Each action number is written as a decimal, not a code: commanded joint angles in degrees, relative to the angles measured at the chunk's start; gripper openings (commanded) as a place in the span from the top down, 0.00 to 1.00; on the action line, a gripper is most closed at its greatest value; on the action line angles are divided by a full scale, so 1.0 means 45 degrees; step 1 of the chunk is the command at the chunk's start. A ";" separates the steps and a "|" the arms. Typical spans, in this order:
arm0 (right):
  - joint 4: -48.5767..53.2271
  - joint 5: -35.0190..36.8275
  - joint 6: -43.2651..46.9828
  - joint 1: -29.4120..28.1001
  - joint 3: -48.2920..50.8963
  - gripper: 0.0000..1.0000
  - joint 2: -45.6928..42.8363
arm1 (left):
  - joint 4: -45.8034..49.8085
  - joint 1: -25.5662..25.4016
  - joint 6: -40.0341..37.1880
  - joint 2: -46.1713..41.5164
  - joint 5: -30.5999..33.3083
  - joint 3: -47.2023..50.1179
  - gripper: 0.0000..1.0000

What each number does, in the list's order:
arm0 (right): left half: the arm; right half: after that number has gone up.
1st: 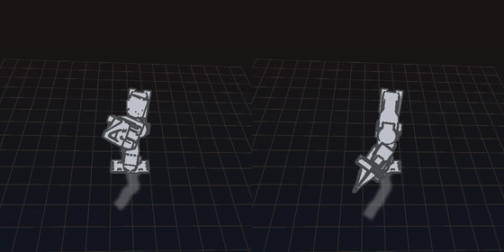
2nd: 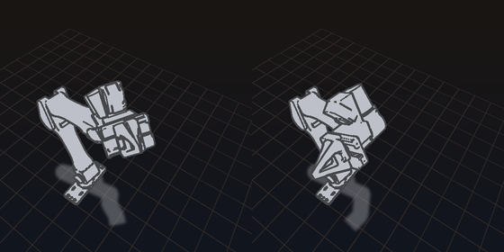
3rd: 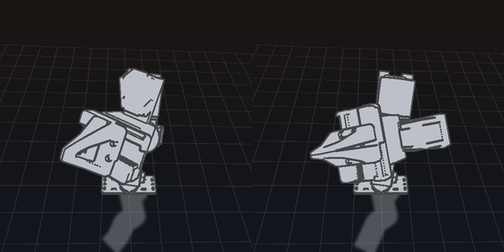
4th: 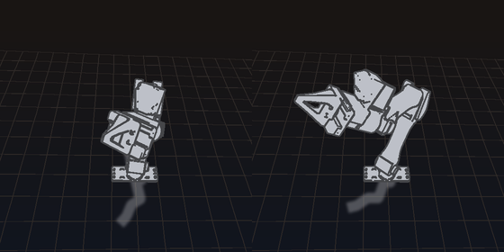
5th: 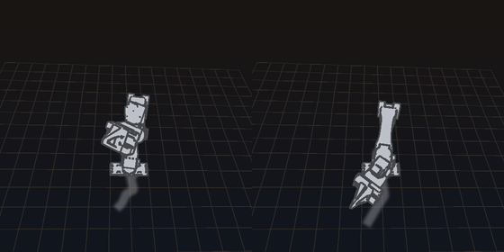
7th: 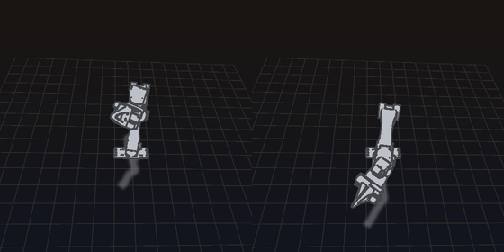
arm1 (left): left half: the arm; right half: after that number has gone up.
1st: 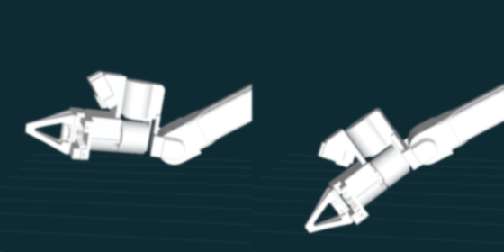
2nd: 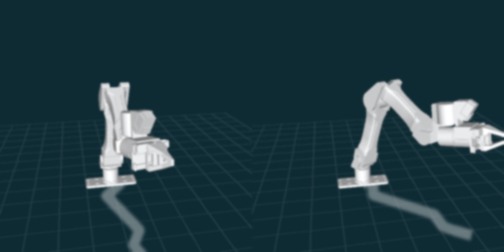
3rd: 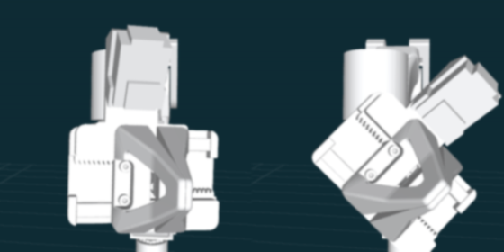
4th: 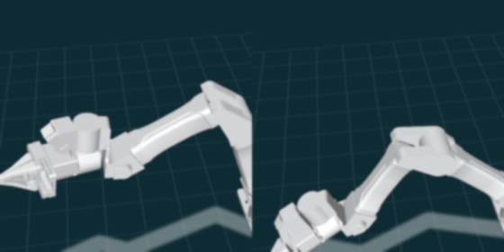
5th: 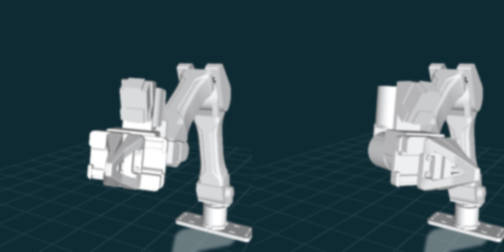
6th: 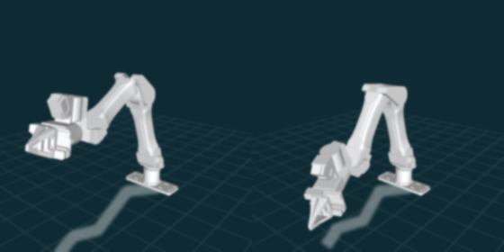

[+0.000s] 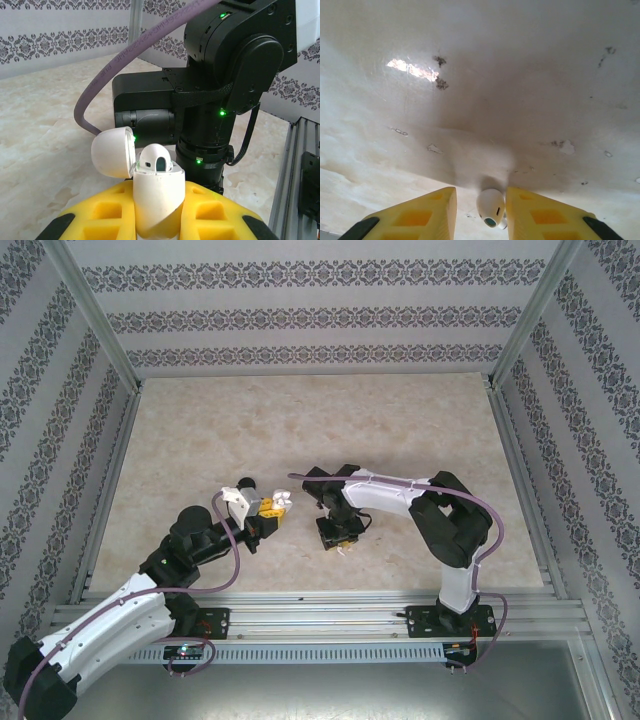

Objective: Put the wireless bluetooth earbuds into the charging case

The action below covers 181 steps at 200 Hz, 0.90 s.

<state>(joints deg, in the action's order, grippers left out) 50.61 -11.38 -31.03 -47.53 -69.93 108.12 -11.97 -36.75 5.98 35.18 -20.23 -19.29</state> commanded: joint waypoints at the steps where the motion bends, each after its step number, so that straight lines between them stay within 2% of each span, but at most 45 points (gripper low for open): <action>1: 0.0355 0.0098 0.0234 -0.0146 -0.0046 0.71 0.0192 | -0.0129 0.0004 -0.0205 -0.0142 0.0120 0.0070 1.00; 27: 0.0412 0.0116 0.0254 -0.0141 -0.0007 0.76 0.0232 | -0.0067 0.0003 -0.0254 -0.0158 0.0162 -0.0006 1.00; 62: 0.0637 0.0167 0.0388 -0.0141 0.0071 0.67 0.0139 | -0.0032 -0.0012 -0.0293 -0.0122 0.0177 -0.0069 1.00; 93: 0.0857 0.0199 0.0608 -0.0152 0.0072 0.66 0.0149 | -0.0055 0.0003 -0.0342 0.0002 0.0159 -0.0157 1.00; 181: 0.0476 -0.0030 0.0684 -0.0094 0.0030 0.80 -0.0139 | -0.0102 0.0003 -0.0388 0.0378 0.0094 -0.0553 1.00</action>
<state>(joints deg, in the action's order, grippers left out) 52.90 -11.40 -28.27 -47.53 -69.91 108.75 -11.94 -36.75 5.10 36.84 -20.23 -19.42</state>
